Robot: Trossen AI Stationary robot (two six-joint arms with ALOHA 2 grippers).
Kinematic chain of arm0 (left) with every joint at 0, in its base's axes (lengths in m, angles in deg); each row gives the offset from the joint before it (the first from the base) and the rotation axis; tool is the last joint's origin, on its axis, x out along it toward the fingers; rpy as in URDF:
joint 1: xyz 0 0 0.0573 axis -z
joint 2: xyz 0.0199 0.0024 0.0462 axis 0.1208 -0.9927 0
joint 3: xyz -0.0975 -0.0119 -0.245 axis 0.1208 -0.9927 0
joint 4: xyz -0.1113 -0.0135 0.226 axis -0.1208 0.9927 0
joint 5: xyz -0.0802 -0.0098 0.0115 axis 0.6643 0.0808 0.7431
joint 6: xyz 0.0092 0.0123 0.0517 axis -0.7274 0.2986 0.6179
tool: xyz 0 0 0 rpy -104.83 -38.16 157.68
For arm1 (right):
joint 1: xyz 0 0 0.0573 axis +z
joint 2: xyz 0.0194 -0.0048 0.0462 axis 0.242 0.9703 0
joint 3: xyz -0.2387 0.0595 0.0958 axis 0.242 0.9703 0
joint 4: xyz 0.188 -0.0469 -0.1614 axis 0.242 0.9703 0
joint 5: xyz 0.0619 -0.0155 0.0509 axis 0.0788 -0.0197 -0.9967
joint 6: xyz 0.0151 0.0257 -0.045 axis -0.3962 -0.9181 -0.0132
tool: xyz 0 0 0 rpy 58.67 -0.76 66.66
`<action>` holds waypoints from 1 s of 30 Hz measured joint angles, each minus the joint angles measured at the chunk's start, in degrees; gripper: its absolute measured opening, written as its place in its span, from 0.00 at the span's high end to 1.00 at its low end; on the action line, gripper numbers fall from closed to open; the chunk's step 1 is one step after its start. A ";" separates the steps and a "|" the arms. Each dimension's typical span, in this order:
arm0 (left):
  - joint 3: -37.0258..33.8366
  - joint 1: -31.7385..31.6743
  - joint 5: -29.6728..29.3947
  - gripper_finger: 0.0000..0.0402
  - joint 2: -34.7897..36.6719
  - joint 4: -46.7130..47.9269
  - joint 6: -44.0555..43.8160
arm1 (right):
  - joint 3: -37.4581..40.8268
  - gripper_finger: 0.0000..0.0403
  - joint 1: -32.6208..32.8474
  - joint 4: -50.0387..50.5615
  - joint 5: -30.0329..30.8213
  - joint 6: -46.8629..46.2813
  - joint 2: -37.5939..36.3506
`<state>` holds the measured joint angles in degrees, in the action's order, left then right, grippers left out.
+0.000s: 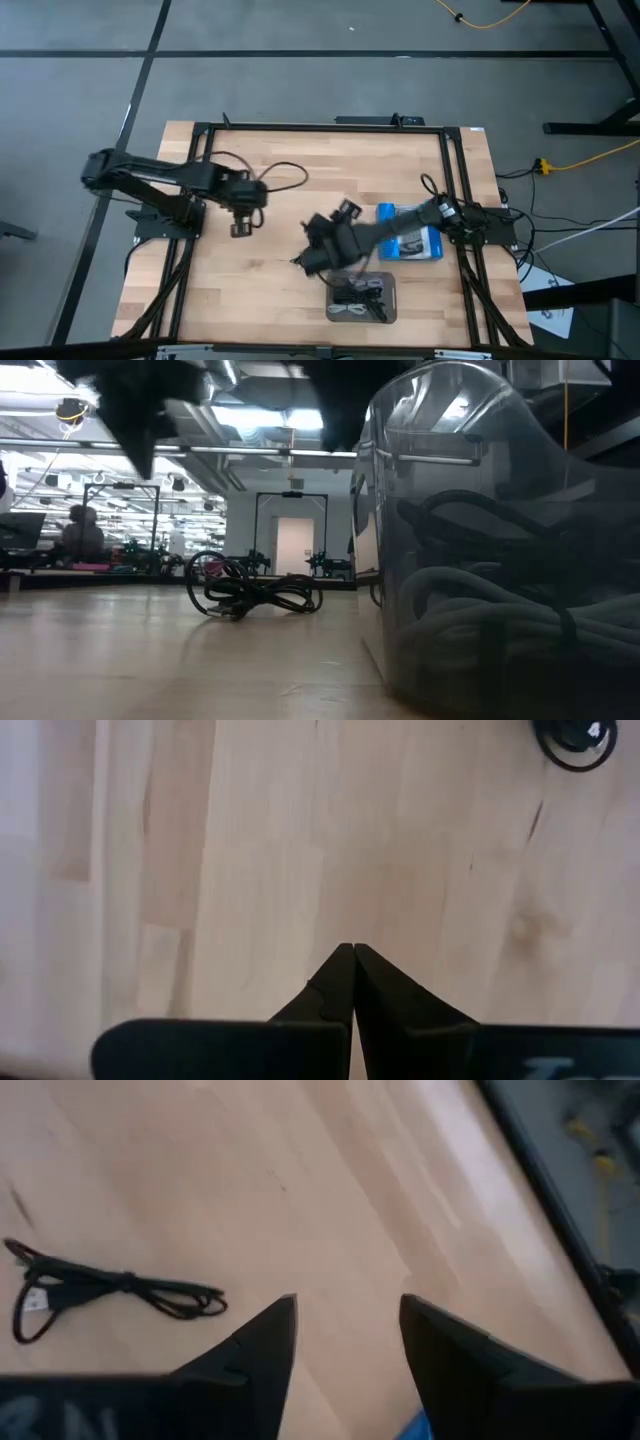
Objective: Pick and place USB-C Cables
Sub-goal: Put the black charger cable into the black bin
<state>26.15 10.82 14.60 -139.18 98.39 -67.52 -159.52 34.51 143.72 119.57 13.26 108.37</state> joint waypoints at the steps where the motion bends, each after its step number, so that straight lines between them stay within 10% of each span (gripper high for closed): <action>1: -2.87 0.24 0.01 1.00 2.56 -1.49 -0.87 | 0.00 0.55 -1.22 -1.92 -1.25 3.11 0.00; 14: -43.09 6.99 -1.53 1.00 37.25 -38.73 -16.53 | 0.00 0.55 -10.89 -25.98 -37.03 41.46 1.95; 30: -55.71 7.67 -7.21 1.00 53.51 -51.50 -14.58 | 0.09 0.55 -8.61 -23.09 -38.78 53.51 10.77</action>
<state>-29.56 18.49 7.39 -85.67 46.89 -82.10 -159.44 25.90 120.63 80.80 66.77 119.14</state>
